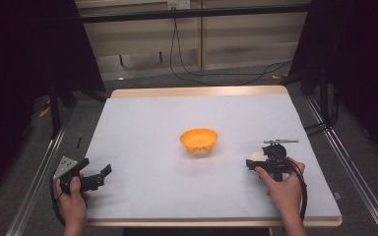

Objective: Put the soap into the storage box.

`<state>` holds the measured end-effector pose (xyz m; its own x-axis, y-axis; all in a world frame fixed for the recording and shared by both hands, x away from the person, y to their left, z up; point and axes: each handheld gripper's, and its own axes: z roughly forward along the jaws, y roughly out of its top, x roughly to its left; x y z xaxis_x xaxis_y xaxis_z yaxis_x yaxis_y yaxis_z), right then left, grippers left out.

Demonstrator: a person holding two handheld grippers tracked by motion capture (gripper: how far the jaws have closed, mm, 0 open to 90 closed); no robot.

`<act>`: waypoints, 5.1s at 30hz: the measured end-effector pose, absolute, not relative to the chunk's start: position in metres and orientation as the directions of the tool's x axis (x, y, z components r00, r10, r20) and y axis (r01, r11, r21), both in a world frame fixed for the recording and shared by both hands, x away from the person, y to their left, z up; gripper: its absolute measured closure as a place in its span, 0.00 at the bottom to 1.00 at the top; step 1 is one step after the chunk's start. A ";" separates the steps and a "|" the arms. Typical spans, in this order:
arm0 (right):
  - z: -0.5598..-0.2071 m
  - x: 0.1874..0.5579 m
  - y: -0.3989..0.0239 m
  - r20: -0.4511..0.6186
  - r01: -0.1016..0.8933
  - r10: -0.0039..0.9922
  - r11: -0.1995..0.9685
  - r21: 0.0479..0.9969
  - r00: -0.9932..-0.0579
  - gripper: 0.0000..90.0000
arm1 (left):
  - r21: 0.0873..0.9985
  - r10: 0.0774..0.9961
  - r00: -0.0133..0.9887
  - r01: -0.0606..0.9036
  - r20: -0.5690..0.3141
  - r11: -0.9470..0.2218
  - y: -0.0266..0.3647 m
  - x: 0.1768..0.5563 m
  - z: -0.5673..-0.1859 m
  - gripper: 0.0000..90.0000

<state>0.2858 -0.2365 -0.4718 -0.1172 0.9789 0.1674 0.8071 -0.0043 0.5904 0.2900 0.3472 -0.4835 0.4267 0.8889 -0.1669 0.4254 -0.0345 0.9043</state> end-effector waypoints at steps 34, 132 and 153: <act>-0.453 0.285 -0.227 0.170 0.812 0.979 -0.012 0.584 -0.108 0.26 | 0.906 0.890 0.426 0.422 -0.160 -0.040 0.346 0.289 -0.484 0.01; -0.402 0.343 -0.134 0.201 0.792 0.957 0.046 0.609 -0.211 0.26 | 0.906 0.890 0.429 0.421 -0.155 -0.045 0.346 0.289 -0.483 0.01; -0.405 0.354 -0.115 0.197 0.796 0.952 0.072 0.601 -0.235 0.26 | 0.905 0.891 0.426 0.424 -0.160 -0.040 0.345 0.289 -0.484 0.01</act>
<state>0.3541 -0.1148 -0.4054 -0.2349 0.9519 0.1967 0.7963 0.0724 0.6005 0.2895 0.3454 -0.4835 0.4256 0.8907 -0.1595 0.4237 -0.0404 0.9049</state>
